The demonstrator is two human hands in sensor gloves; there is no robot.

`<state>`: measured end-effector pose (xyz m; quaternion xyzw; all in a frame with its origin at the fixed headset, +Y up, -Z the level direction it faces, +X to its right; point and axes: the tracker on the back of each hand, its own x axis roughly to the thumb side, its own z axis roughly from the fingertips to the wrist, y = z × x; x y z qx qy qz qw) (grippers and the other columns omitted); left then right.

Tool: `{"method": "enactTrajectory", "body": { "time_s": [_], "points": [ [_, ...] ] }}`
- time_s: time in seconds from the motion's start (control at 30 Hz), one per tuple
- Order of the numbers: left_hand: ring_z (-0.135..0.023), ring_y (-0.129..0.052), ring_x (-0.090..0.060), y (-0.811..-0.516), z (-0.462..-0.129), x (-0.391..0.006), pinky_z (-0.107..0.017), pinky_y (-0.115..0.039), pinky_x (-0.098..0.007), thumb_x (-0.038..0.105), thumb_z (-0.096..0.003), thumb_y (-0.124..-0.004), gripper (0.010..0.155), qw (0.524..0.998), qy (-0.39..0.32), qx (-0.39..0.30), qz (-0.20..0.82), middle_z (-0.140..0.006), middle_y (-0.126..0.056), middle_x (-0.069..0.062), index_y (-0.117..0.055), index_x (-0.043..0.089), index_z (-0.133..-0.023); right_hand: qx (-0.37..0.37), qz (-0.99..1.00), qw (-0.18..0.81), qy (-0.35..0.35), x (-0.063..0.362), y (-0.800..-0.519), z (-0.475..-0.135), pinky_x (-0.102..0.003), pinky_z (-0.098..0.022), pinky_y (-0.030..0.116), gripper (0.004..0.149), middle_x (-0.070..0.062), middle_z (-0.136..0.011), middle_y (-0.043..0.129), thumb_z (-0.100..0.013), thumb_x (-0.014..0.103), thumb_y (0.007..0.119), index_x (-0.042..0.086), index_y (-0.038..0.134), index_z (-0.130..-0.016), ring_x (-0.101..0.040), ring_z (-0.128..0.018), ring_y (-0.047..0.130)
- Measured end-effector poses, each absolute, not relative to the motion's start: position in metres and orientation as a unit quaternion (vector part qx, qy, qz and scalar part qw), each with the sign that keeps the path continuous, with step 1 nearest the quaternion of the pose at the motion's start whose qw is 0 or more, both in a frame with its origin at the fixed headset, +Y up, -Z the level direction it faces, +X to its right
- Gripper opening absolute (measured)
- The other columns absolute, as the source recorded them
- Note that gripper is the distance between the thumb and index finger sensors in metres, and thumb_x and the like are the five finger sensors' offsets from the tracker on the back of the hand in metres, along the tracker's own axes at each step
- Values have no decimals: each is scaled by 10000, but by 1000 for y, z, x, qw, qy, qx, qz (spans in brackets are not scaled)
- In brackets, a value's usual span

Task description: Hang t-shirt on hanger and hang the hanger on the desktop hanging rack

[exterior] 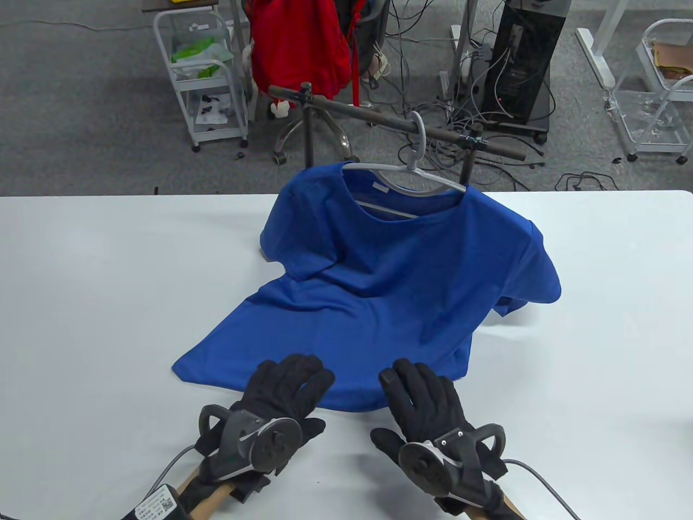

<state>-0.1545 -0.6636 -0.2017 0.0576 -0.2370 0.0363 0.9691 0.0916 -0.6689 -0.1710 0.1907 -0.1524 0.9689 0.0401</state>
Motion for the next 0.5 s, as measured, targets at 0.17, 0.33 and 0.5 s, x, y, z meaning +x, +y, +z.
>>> {"method": "enactTrajectory", "body": {
  "time_s": [0.17,0.33,0.5],
  "points": [
    [-1221,-454,-155,-663,-200,-152,-905,-463,-549,663,-414,-634,806,969,-240,55,35,-1280,-355,154,-266,531,-1119,191,971,20,-143,91,-676,-173,-608,-779,579,823,-51,-1192,459,-449,623,619,255,327,-1124,-341,-1091,603],
    [-1222,-452,-152,-665,-196,-145,-907,-460,-548,667,-414,-631,808,967,-249,49,27,-1286,-332,159,-261,533,-1120,192,972,19,-132,92,-679,-175,-604,-771,594,817,-54,-1183,479,-449,613,625,248,337,-1120,-339,-1078,623],
    [-1219,-458,-150,-668,-196,-141,-907,-462,-547,666,-413,-632,808,966,-254,45,20,-1285,-334,158,-262,534,-1119,184,973,30,-134,95,-678,-176,-603,-760,609,799,-60,-1172,508,-452,600,632,248,361,-1116,-337,-1061,651]
  ]
}}
